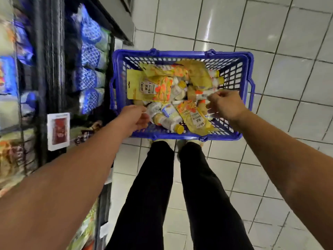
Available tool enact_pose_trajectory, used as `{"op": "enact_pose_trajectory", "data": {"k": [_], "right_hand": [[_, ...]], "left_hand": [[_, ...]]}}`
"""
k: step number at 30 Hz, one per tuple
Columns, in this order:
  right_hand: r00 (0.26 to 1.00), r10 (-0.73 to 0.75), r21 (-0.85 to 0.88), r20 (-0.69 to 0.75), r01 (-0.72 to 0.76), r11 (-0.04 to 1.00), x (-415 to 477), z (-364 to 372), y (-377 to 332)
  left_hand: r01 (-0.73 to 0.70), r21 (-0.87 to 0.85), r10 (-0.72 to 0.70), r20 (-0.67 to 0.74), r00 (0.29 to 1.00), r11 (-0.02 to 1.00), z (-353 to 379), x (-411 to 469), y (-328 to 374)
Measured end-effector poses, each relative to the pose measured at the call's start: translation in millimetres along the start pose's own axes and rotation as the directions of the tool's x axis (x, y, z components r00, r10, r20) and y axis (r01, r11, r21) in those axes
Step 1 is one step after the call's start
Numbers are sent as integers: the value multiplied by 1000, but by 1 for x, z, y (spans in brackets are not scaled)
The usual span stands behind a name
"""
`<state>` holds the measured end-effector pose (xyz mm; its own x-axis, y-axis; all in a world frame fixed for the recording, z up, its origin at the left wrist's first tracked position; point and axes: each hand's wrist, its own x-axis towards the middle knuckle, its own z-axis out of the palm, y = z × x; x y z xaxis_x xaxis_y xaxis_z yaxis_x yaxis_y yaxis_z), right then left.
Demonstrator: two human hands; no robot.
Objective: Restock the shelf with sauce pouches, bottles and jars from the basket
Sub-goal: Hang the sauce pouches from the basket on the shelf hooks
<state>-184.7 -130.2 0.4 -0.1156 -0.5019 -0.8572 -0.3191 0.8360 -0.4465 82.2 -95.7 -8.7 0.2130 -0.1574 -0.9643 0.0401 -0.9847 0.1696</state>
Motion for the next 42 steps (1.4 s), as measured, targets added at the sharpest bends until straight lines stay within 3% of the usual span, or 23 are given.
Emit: {"op": "enact_pose_trajectory", "data": {"k": [3, 7, 11, 15, 17, 22, 27, 30, 33, 35, 38, 42], "right_hand": [[993, 105, 48, 58, -107, 993, 51, 29, 7], [987, 141, 154, 78, -151, 976, 102, 60, 1], [966, 216, 390, 141, -255, 885, 140, 87, -19], [941, 237, 528, 243, -333, 781, 167, 108, -39], [935, 284, 579, 211, -354, 734, 178, 118, -46], [907, 411, 525, 88, -393, 755, 197, 125, -40], [891, 374, 480, 257, -454, 751, 189, 109, -20], [882, 329, 384, 337, -448, 808, 168, 97, -8], [923, 289, 307, 254, -360, 881, 149, 89, 9], [954, 233, 283, 188, -280, 917, 140, 88, 18], [988, 92, 229, 125, -118, 966, 129, 88, 32], [994, 45, 183, 101, -63, 981, 120, 85, 44]], "left_hand": [[46, -123, -44, 18, 999, 991, 14, 46, 4], [112, -326, -107, 34, 994, 939, 35, 94, 15], [208, -492, -198, 73, 978, 845, 54, 129, 22], [243, -542, -239, 79, 968, 804, 69, 143, 23], [257, -531, -248, 89, 965, 807, 76, 146, 25], [283, -521, -287, 76, 955, 806, 90, 154, 25], [213, -656, -212, 82, 974, 724, 90, 148, 13], [107, -574, -137, -8, 991, 812, 88, 147, 0], [23, -527, -100, -118, 988, 850, 86, 141, -14], [-6, -595, -31, -52, 998, 804, 85, 132, -17], [-37, -545, 96, 79, 992, 838, 85, 118, -24], [-93, -527, 169, 97, 981, 845, 82, 110, -27]]}}
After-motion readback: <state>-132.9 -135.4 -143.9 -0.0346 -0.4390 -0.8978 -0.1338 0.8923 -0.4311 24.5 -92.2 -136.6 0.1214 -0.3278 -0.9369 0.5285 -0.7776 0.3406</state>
